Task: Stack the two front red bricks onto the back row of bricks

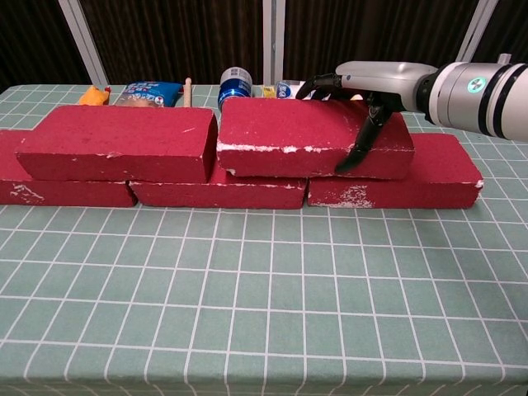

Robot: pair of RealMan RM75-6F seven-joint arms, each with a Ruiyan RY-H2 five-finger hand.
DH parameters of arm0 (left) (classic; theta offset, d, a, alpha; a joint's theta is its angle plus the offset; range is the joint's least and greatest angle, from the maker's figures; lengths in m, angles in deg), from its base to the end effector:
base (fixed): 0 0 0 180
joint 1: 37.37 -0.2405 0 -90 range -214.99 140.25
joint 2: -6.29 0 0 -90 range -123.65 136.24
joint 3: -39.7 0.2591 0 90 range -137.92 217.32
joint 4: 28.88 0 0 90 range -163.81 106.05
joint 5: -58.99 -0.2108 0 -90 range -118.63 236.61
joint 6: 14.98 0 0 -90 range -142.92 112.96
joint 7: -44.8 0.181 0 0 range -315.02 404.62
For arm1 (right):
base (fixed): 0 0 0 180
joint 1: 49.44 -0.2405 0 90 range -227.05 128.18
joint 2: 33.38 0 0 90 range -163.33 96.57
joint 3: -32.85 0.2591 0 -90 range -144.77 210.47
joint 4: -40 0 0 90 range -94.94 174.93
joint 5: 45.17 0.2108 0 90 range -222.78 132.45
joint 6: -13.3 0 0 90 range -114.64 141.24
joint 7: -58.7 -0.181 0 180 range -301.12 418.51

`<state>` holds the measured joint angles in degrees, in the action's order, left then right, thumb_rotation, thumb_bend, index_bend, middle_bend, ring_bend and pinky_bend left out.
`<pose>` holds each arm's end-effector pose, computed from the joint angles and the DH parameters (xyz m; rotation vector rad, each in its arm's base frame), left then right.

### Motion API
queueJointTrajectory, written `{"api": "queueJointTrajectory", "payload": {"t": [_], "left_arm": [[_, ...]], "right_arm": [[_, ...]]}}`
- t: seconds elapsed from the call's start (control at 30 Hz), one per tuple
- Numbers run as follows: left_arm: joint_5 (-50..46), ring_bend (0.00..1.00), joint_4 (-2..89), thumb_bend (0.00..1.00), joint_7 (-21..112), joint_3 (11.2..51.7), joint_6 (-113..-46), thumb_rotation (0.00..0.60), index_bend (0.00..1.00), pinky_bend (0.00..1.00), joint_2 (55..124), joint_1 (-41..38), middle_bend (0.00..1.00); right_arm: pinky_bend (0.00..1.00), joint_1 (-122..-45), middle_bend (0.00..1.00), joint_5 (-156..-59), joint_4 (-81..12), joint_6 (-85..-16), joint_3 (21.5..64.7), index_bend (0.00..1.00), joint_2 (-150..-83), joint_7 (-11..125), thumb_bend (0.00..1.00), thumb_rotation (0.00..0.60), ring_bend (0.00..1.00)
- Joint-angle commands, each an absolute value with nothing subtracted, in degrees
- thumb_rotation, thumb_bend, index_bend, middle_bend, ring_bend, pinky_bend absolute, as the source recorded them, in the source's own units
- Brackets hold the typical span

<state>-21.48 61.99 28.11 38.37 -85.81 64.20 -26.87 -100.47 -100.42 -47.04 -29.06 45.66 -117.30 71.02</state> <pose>-0.3434 0.2415 0.1651 -1.3818 -1.2095 -0.8636 -0.1026 -0.4022 -0.0309 1.9703 -1.1604 0.9278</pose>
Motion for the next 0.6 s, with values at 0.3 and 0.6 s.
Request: {"api": "queueJointTrajectory", "payload": {"t": [0.3, 0.6], "left_arm": [[-21.7, 0.0, 61.62, 0.0, 27.55, 38.52, -85.65, 0.6, 0.03, 0.0, 64.33, -26.94, 0.0], [-21.86, 0.0, 61.07, 0.0, 26.92, 38.7, -85.34, 0.6, 0.03, 0.0, 64.52, -26.95, 0.0]], "right_arm": [[0.11, -101.94, 0.26, -96.75, -47.0, -29.98, 45.09, 0.15, -118.17, 73.24, 0.04, 0.6, 0.19], [0.11, -102.84, 0.26, -94.85, -47.3, -30.25, 44.62, 0.15, -118.41, 74.19, 0.04, 0.6, 0.19]]}}
